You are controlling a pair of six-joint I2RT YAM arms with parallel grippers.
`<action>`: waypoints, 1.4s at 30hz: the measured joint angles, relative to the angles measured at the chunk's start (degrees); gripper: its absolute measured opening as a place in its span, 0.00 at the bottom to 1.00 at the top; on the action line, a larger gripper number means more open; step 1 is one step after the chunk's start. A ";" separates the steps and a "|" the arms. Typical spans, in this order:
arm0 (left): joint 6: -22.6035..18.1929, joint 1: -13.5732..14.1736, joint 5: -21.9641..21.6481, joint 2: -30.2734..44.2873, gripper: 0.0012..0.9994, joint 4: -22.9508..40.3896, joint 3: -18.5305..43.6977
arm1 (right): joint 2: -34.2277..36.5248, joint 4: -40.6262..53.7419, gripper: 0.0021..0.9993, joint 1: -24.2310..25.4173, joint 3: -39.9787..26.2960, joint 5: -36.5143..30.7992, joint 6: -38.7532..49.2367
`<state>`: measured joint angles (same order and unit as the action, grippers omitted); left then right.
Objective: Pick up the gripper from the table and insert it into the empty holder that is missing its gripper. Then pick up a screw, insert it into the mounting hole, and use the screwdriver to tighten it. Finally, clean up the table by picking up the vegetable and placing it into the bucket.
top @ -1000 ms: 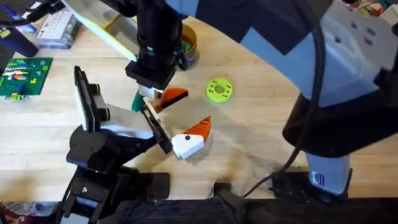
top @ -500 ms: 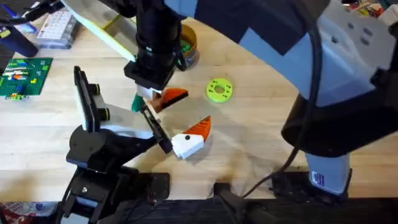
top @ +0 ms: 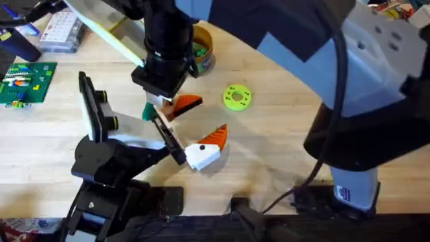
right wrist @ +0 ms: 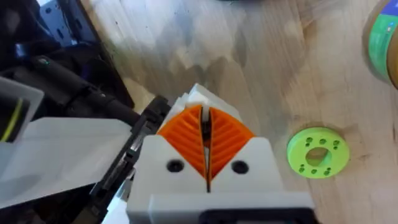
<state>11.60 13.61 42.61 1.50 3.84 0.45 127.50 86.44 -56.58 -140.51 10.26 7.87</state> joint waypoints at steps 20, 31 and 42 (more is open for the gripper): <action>0.04 0.02 1.58 0.02 0.99 0.04 0.00 | 0.13 0.32 0.00 -0.15 -0.02 -2.54 -0.65; 0.04 0.02 1.77 0.02 0.99 0.04 0.00 | 0.11 0.54 0.00 -0.15 -0.04 -2.20 -0.59; 0.24 0.02 1.86 0.02 0.99 0.04 0.00 | 0.09 1.37 0.00 -0.15 -0.13 -1.62 0.33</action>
<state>11.84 13.63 44.47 1.52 3.88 0.45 127.59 87.81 -56.73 -140.64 8.64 8.21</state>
